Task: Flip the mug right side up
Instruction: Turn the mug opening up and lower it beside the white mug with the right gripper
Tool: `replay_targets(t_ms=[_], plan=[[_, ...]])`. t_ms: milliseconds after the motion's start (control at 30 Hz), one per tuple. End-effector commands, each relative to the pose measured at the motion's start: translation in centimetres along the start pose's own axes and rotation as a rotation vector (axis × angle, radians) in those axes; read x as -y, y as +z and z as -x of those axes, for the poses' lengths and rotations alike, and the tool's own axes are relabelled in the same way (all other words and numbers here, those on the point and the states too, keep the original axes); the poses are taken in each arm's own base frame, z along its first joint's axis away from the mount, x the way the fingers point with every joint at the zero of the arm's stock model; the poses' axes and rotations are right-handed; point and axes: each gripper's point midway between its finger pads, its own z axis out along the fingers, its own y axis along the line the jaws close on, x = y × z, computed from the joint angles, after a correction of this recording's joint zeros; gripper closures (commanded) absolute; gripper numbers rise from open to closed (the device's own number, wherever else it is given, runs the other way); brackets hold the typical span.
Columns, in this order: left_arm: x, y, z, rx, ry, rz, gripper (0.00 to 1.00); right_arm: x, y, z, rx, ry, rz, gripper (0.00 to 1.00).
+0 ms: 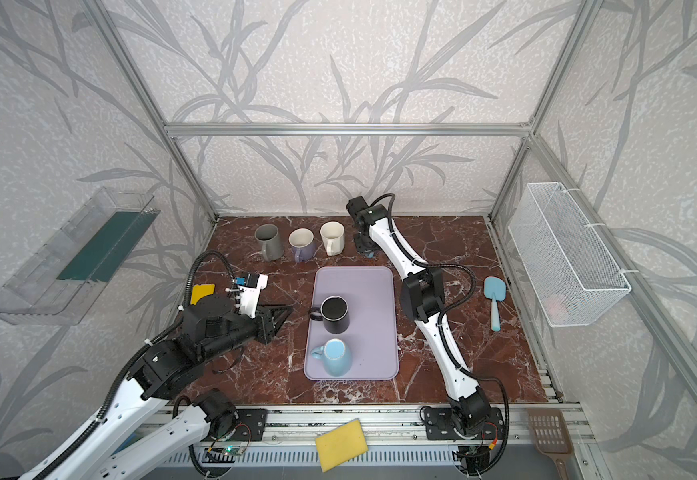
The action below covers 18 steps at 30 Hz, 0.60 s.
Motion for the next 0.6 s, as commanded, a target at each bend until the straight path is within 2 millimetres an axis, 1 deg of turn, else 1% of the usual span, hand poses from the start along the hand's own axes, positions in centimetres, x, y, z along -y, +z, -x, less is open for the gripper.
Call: replay_targets(t_ms=[0, 267, 567], plan=[[0.16, -0.77, 0.58, 0.014, 0.012, 0.005, 0.73, -0.87, -0.7, 1.08, 0.041, 0.019, 0.034, 1.0], [0.08, -1.1, 0.44, 0.016, 0.012, 0.007, 0.73, -1.42, -0.54, 1.14, 0.041, 0.03, 0.062, 0.94], [-0.05, -1.21, 0.33, 0.017, 0.013, 0.012, 0.73, -1.44, -0.42, 1.04, 0.036, 0.034, 0.062, 0.89]])
